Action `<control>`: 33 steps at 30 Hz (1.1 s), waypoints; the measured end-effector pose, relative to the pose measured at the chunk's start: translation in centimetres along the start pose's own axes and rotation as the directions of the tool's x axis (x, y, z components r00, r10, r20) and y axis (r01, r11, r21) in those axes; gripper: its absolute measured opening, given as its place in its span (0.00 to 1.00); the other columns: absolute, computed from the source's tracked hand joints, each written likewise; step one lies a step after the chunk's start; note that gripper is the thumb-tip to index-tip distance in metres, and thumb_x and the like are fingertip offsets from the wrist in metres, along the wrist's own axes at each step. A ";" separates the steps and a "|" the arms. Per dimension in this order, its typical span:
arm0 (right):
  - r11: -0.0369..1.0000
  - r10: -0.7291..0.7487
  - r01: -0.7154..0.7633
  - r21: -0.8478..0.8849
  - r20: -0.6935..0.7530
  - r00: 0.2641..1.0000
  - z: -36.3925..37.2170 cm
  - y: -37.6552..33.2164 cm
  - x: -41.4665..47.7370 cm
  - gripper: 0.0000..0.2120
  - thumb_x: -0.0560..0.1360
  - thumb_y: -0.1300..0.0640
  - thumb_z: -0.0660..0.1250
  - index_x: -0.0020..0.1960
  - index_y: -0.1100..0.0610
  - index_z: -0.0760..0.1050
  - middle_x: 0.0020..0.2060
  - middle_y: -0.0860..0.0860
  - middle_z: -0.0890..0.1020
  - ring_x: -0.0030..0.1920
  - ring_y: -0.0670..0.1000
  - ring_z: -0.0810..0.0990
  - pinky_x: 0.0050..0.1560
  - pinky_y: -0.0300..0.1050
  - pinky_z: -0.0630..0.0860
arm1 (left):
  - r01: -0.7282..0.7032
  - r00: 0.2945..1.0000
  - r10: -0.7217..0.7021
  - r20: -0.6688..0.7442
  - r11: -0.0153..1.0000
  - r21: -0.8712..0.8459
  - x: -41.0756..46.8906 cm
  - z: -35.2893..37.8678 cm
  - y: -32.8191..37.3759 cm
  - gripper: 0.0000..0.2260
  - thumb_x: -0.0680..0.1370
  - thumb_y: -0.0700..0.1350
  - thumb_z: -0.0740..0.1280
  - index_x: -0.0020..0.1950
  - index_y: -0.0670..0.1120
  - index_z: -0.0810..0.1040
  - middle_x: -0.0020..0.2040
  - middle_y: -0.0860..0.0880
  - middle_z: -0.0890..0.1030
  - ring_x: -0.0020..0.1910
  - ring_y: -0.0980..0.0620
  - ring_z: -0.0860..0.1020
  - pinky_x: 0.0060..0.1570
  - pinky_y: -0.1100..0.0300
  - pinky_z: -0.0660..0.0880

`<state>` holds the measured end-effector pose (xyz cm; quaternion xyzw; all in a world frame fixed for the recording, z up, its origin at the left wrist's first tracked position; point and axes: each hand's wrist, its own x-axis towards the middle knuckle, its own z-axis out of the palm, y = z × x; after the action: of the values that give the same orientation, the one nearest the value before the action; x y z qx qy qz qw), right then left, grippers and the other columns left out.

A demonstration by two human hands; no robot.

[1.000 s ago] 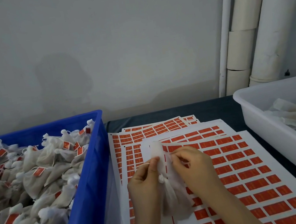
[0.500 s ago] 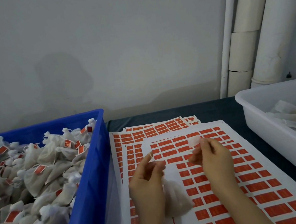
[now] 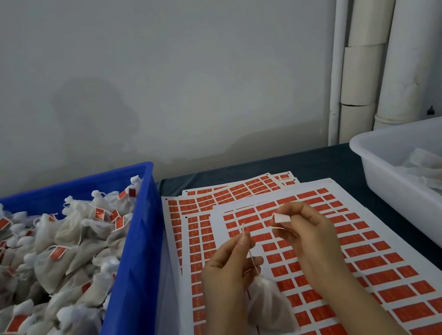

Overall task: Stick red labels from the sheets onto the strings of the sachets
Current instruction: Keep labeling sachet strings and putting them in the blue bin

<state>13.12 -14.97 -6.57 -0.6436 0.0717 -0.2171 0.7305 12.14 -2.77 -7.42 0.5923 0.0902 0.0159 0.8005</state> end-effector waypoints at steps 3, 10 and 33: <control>0.992 0.069 -0.071 0.106 0.025 0.997 0.0 -0.4 0.0 0.11 0.78 0.61 0.60 0.42 0.52 0.78 0.38 0.44 0.83 0.42 0.44 0.83 0.35 0.33 0.77 | 0.049 0.998 -0.048 0.031 0.999 -0.019 -0.1 0.1 0.1 0.03 0.73 0.49 0.69 0.44 0.53 0.82 0.37 0.62 0.83 0.34 0.60 0.82 0.27 0.68 0.75; 0.980 0.070 -0.110 0.166 0.227 0.971 0.1 -0.8 -0.2 0.07 0.75 0.61 0.64 0.45 0.52 0.81 0.37 0.50 0.84 0.39 0.51 0.83 0.40 0.39 0.79 | 0.086 0.994 -0.083 0.067 0.995 -0.052 0.0 0.0 -0.1 0.02 0.72 0.50 0.70 0.40 0.55 0.83 0.36 0.65 0.82 0.32 0.62 0.82 0.26 0.68 0.74; 0.971 -0.045 0.127 -0.203 0.368 0.929 0.8 -0.9 -1.1 0.18 0.71 0.54 0.69 0.58 0.40 0.70 0.42 0.40 0.82 0.46 0.36 0.79 0.40 0.28 0.75 | 0.105 0.992 -0.100 0.076 0.992 -0.068 0.0 -0.2 -0.1 0.04 0.73 0.50 0.68 0.46 0.53 0.81 0.36 0.60 0.84 0.35 0.55 0.84 0.30 0.64 0.77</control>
<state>12.18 -13.89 -5.73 -0.7530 -0.0682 -0.1178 0.6438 12.12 -2.60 -7.54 0.5579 0.0908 -0.0435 0.8238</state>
